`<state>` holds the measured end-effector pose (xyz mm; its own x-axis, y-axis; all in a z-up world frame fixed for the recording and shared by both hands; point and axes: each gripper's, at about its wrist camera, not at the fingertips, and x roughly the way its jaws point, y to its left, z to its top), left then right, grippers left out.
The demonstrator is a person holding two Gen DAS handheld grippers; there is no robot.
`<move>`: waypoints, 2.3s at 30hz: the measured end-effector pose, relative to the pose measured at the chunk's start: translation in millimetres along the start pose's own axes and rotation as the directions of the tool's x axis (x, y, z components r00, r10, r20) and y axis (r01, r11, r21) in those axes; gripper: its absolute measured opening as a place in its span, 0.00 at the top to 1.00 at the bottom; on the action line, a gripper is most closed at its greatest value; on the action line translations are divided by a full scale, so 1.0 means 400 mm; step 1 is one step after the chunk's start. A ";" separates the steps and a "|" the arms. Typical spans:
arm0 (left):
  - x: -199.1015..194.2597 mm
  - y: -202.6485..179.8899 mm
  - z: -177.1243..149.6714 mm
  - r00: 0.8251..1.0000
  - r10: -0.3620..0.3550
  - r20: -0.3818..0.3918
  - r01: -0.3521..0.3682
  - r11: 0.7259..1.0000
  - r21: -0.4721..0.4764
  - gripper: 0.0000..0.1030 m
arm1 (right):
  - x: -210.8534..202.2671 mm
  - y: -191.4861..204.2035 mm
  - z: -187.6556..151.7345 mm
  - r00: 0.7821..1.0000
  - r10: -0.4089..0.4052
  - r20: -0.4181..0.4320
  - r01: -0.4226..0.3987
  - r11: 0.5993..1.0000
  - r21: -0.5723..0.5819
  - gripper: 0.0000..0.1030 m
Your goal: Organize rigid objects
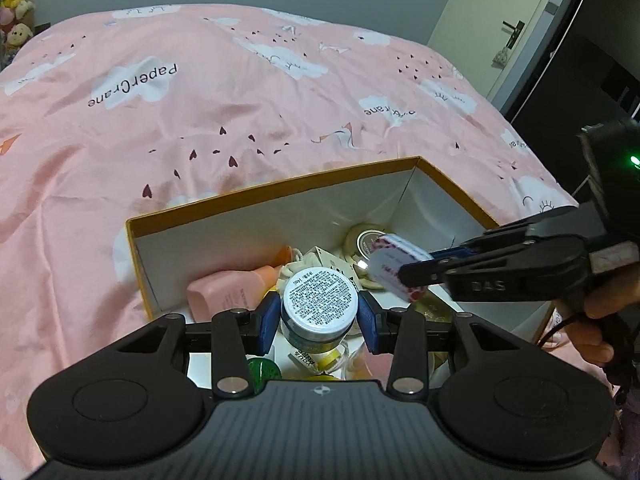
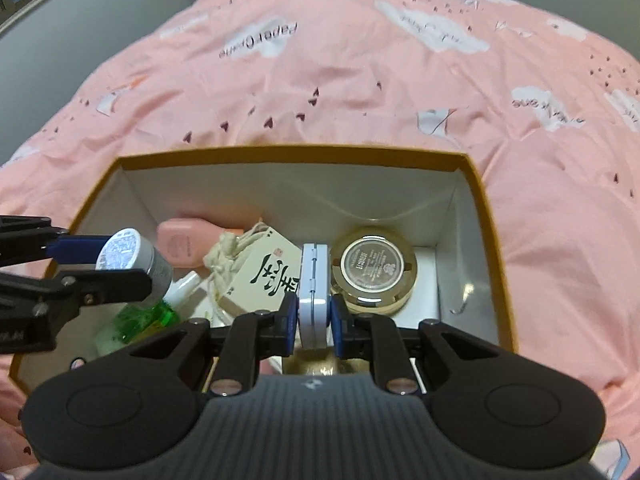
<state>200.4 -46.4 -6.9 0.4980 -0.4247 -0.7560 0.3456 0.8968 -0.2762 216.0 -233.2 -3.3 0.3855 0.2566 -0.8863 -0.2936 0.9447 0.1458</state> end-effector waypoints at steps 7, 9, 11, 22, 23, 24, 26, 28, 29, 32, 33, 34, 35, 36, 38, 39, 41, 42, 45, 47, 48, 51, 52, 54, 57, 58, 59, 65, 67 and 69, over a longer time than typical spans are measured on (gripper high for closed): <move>0.032 -0.001 0.009 0.999 0.024 -0.040 -0.023 1.000 0.019 0.54 | 0.061 0.001 0.018 0.997 -0.006 -0.079 0.008 1.000 0.018 0.84; 0.041 -0.003 0.008 0.998 0.026 -0.055 -0.025 0.999 0.027 0.54 | 0.071 0.001 0.013 0.996 -0.003 -0.084 0.004 1.000 0.016 0.82; 0.047 -0.009 0.005 0.997 0.031 -0.069 -0.029 0.999 0.039 0.54 | 0.074 -0.001 0.007 0.997 0.000 -0.083 0.001 1.000 0.020 0.81; 0.084 -0.059 -0.021 0.979 0.132 -0.158 -0.105 0.980 0.169 0.54 | -0.040 0.000 -0.064 0.993 -0.018 0.118 0.011 0.998 0.055 0.48; 0.086 -0.063 -0.025 0.975 0.151 -0.164 -0.121 0.977 0.178 0.54 | -0.049 -0.001 -0.074 0.991 -0.013 0.131 0.004 0.998 0.067 0.47; 0.085 -0.068 -0.028 0.973 0.164 -0.164 -0.133 0.974 0.185 0.54 | -0.058 -0.001 -0.084 0.989 -0.010 0.145 -0.001 0.997 0.077 0.46; 0.084 -0.072 -0.028 0.970 0.175 -0.171 -0.143 0.973 0.184 0.54 | -0.074 0.000 -0.101 0.985 -0.016 0.169 0.001 0.996 0.089 0.40; 0.089 -0.073 -0.025 0.965 0.175 -0.193 -0.141 0.973 0.181 0.52 | -0.086 0.003 -0.113 0.981 -0.028 0.190 0.010 0.995 0.094 0.38; 0.092 -0.072 -0.023 0.964 0.178 -0.197 -0.143 0.974 0.178 0.52 | -0.090 0.004 -0.117 0.981 -0.029 0.192 0.011 0.995 0.094 0.38; 0.094 -0.074 -0.022 0.962 0.191 -0.195 -0.157 0.972 0.174 0.52 | -0.098 0.014 -0.123 0.981 -0.035 0.189 0.018 0.996 0.088 0.38; 0.093 -0.075 -0.023 0.963 0.191 -0.191 -0.159 0.972 0.172 0.51 | -0.100 0.018 -0.126 0.982 -0.036 0.187 0.021 0.996 0.084 0.38; 0.090 -0.074 -0.025 0.964 0.189 -0.186 -0.158 0.973 0.169 0.47 | -0.103 0.023 -0.129 0.982 -0.038 0.186 0.023 0.996 0.082 0.38; 0.087 -0.074 -0.025 0.965 0.186 -0.183 -0.156 0.974 0.166 0.45 | -0.104 0.027 -0.133 0.982 -0.039 0.184 0.024 0.996 0.081 0.38; 0.082 -0.073 -0.026 0.967 0.188 -0.174 -0.161 0.974 0.162 0.41 | -0.106 0.030 -0.136 0.983 -0.039 0.181 0.025 0.996 0.082 0.38; 0.076 -0.075 -0.026 0.969 0.193 -0.156 -0.168 0.972 0.162 0.36 | -0.106 0.036 -0.144 0.984 -0.044 0.174 0.029 0.996 0.090 0.38; 0.073 -0.076 -0.026 0.970 0.190 -0.151 -0.165 0.973 0.160 0.34 | -0.105 0.037 -0.147 0.984 -0.046 0.170 0.030 0.995 0.096 0.38; 0.066 -0.077 -0.027 0.975 0.170 -0.141 -0.149 0.978 0.149 0.32 | -0.104 0.040 -0.153 0.986 -0.049 0.161 0.031 0.994 0.108 0.38; 0.060 -0.077 -0.028 0.979 0.158 -0.131 -0.140 0.980 0.142 0.32 | -0.104 0.042 -0.156 0.986 -0.052 0.159 0.034 0.993 0.112 0.38; 0.028 -0.085 -0.031 0.988 0.139 -0.066 -0.130 0.984 0.123 0.31 | -0.111 0.049 -0.164 0.986 -0.057 0.155 0.040 0.993 0.115 0.37; -0.002 -0.091 -0.035 0.991 0.136 -0.005 -0.135 0.986 0.101 0.31 | -0.121 0.054 -0.166 0.986 -0.066 0.155 0.048 0.993 0.112 0.36; -0.023 -0.094 -0.040 0.989 0.140 0.044 -0.143 0.986 0.080 0.30 | -0.129 0.056 -0.166 0.985 -0.071 0.158 0.055 0.993 0.109 0.34; -0.074 -0.109 -0.058 0.978 0.149 0.146 -0.159 0.985 0.059 0.29 | -0.159 0.062 -0.167 0.979 -0.084 0.188 0.066 0.993 0.100 0.27; -0.093 -0.116 -0.066 0.971 0.157 0.182 -0.171 0.984 0.060 0.29 | -0.169 0.065 -0.168 0.976 -0.086 0.200 0.068 0.993 0.097 0.26; -0.129 -0.129 -0.078 0.954 0.170 0.247 -0.191 0.980 0.061 0.29 | -0.193 0.071 -0.174 0.969 -0.087 0.230 0.067 0.993 0.093 0.23; -0.184 -0.138 -0.092 0.928 0.164 0.335 -0.189 0.981 0.045 0.20 | -0.231 0.084 -0.186 0.956 -0.081 0.281 0.059 0.994 0.087 0.19; -0.198 -0.139 -0.094 0.919 0.164 0.359 -0.193 0.980 0.046 0.16 | -0.243 0.089 -0.190 0.951 -0.082 0.297 0.059 0.995 0.084 0.18; -0.215 -0.142 -0.098 0.906 0.174 0.385 -0.207 0.977 0.047 0.14 | -0.257 0.096 -0.194 0.945 -0.082 0.318 0.060 0.995 0.078 0.17; -0.309 -0.159 -0.135 0.822 0.275 0.498 -0.318 0.948 0.002 0.00 | -0.347 0.142 -0.234 0.882 -0.101 0.461 0.082 0.995 0.061 0.06; -0.329 -0.162 -0.144 0.802 0.292 0.521 -0.337 0.942 -0.010 0.00 | -0.372 0.155 -0.250 0.855 -0.100 0.508 0.078 0.995 0.064 0.03; -0.352 -0.163 -0.162 0.776 0.311 0.549 -0.356 0.934 -0.026 0.00 | -0.391 0.171 -0.262 0.838 -0.108 0.535 0.091 0.994 0.057 0.03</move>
<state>56.2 -37.0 79.2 0.9306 -0.1188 -0.3463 0.1250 0.9921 -0.0045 44.0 -230.2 99.1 0.8227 0.2226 -0.5231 -0.2070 0.9743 0.0890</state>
